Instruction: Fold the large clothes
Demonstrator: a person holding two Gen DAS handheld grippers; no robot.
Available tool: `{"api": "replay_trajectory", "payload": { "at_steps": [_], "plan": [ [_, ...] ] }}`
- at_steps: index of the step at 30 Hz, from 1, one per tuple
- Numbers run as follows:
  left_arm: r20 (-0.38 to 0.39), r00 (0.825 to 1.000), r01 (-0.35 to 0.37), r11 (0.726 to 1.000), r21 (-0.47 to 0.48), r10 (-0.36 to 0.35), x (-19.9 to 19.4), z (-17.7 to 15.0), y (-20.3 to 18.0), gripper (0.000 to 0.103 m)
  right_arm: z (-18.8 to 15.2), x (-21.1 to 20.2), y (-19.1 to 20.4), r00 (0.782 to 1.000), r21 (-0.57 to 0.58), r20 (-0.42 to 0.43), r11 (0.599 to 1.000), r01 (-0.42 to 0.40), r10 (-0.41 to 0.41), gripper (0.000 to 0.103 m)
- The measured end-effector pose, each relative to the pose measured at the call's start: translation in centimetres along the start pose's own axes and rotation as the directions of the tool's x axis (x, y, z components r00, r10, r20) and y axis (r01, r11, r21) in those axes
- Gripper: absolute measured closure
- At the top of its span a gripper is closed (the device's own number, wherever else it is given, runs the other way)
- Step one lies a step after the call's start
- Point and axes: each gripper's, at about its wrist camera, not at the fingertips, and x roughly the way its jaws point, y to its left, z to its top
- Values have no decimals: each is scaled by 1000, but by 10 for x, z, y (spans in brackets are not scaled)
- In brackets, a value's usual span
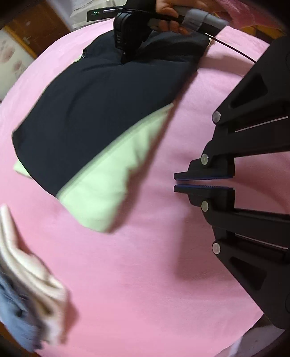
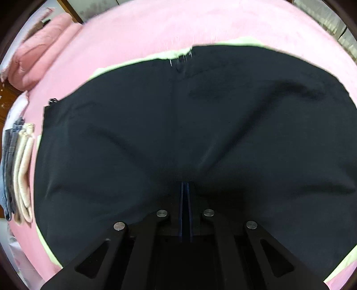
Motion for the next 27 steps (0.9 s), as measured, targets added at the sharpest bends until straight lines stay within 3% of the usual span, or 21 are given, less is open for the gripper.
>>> {"api": "replay_trajectory", "payload": {
  "at_steps": [4, 6, 7, 8, 9, 14, 16, 17, 19, 27],
  "plan": [
    [10, 999, 33, 996, -87, -32, 1, 0, 5, 97, 16, 18, 15, 999, -50, -24, 998, 28, -29, 101],
    [21, 999, 51, 991, -124, -48, -1, 1, 7, 79, 21, 30, 31, 999, -76, -20, 996, 40, -41, 101],
    [29, 998, 61, 988, -142, -57, -3, 1, 8, 71, 6, 29, 31, 999, -85, -17, 995, 45, -46, 101],
    [39, 998, 62, 985, -158, -57, -14, -8, 11, 53, 7, 32, 35, 998, -94, -15, 994, 51, -53, 101],
    [51, 997, 64, 983, -170, -56, -16, -8, 11, 49, 10, 34, 40, 998, -97, -15, 994, 56, -57, 101],
    [63, 996, 70, 979, -190, -59, -33, -12, 10, 48, 1, 42, 53, 997, -116, 7, 990, 76, -75, 101],
    [51, 996, 81, 977, -199, -73, -34, -9, 10, 48, -33, 34, 63, 997, -119, 21, 990, 77, -75, 101],
    [49, 996, 84, 976, -203, -75, -37, -8, 11, 48, -34, 35, 64, 997, -114, 26, 991, 75, -73, 101],
    [58, 996, 81, 976, -204, -70, -39, -4, 11, 47, -40, 12, 59, 997, -95, 31, 993, 71, -69, 101],
    [53, 995, 89, 976, -200, -80, -44, 0, 17, 44, -63, -4, 50, 995, -68, 72, 995, 79, -74, 101]
  ]
}}
